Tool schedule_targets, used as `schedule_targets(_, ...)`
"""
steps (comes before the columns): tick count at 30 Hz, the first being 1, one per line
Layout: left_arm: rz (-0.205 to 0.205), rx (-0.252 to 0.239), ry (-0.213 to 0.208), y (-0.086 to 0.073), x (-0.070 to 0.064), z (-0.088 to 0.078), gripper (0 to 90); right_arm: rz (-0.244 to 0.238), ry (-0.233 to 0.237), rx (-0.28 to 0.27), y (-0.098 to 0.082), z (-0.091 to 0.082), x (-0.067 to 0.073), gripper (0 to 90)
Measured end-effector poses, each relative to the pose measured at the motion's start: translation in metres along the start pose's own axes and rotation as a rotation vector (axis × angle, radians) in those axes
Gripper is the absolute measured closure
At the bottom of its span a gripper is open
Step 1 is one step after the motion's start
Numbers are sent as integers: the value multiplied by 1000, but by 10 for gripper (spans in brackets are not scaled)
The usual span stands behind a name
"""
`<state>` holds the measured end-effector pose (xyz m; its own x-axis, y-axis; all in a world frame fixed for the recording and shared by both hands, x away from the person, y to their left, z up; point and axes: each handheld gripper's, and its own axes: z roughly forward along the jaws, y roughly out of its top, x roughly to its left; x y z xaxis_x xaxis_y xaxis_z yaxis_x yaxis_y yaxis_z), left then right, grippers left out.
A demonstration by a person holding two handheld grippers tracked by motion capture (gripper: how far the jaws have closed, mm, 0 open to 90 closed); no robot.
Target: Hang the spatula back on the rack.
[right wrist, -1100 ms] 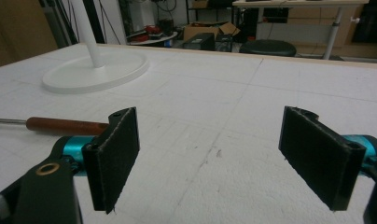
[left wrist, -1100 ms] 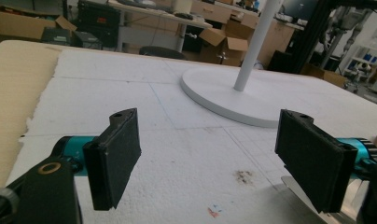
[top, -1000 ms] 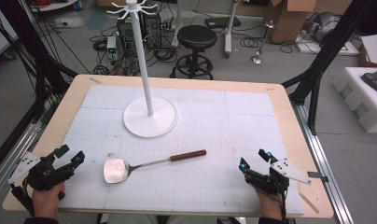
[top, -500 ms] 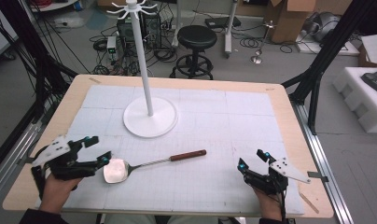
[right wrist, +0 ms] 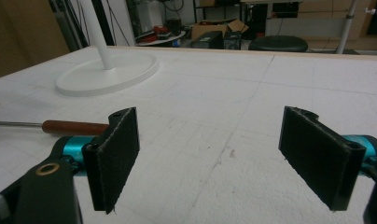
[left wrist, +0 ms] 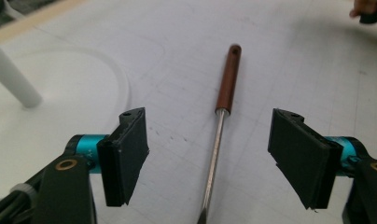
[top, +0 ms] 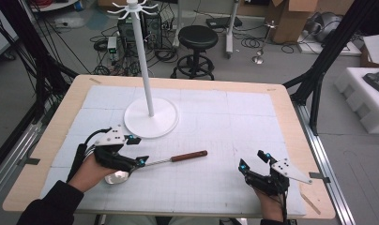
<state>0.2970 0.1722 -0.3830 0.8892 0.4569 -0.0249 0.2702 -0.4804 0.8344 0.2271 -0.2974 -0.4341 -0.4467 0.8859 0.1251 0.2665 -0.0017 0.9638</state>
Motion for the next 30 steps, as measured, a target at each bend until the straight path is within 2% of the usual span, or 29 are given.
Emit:
schedule_targets(4, 8, 102, -52, -2, 3, 16, 313, -3, 3, 5, 0, 0, 0, 192)
schedule_targets(8, -3, 185, -72, -3, 4, 32, 320, 6, 4, 8, 0, 1, 1, 193)
schedule_targets(13, 21, 270, -102, -2, 3, 46, 427, -2, 5, 7, 0, 1, 1, 192)
schedule_targets(15, 34, 312, -98, -4, 3, 51, 452, -2, 4, 6, -1, 1, 0, 193)
schedule_targets(22, 30, 366, -66, -7, 4, 58, 597, 1, 9, 17, -2, 3, 0, 193)
schedule_targets(23, 26, 375, -72, -8, 4, 59, 630, 1, 10, 20, -2, 3, 0, 193)
schedule_targets(25, 34, 389, -81, -9, 3, 60, 644, -3, 11, 19, -2, 4, 0, 193)
schedule_targets(26, 50, 393, -74, -9, 3, 60, 660, -4, 9, 18, -2, 4, 1, 193)
schedule_targets(30, 54, 401, -66, -8, 4, 60, 753, -2, 12, 21, -1, 4, 2, 194)
